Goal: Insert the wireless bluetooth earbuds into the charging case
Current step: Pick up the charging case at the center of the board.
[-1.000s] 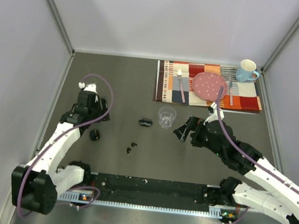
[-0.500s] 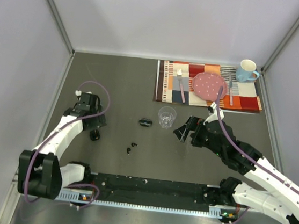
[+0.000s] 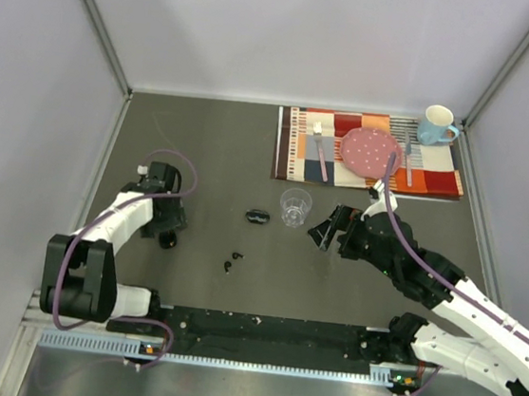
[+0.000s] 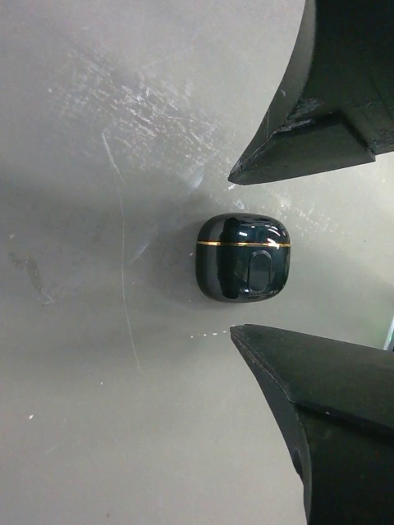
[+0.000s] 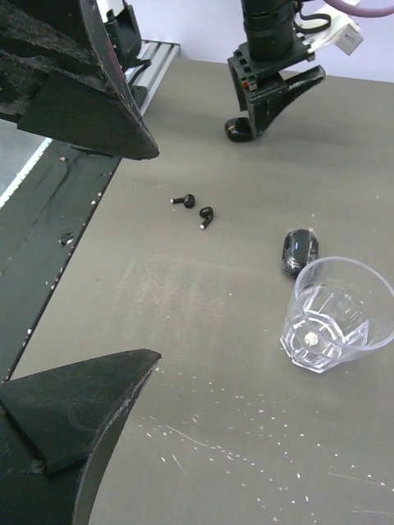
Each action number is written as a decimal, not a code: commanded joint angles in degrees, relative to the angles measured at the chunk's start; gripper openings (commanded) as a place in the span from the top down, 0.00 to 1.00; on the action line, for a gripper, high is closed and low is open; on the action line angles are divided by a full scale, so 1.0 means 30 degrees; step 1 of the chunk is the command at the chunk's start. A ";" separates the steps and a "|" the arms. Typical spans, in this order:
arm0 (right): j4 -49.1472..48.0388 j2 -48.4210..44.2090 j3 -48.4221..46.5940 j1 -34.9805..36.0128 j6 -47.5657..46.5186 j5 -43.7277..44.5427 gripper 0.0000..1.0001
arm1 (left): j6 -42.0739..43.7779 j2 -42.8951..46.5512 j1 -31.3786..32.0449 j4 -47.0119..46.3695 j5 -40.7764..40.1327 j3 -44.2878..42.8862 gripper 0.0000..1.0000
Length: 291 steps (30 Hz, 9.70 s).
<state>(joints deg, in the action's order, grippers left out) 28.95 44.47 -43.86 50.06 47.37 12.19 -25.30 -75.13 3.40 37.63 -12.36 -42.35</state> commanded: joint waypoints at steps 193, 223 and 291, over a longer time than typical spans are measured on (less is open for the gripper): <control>-1.1085 0.3052 -0.1496 0.0105 -0.3900 -1.2508 1.00 | 0.3945 1.5608 1.0879 -1.8334 0.3532 0.4236 0.10; -0.8242 0.1672 -0.1526 -0.4500 -0.7178 -1.8887 1.00 | -0.3899 0.8347 1.0879 -2.0598 2.0173 0.0259 0.07; -1.0177 0.2697 -0.0851 -0.4295 -0.3898 -1.8681 0.45 | -0.2907 0.6938 1.3017 -2.1889 1.4993 0.1283 1.00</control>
<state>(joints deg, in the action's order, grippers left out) 1.21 52.99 -46.54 37.01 34.61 -44.58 -35.99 -55.64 42.15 -26.87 35.86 -39.09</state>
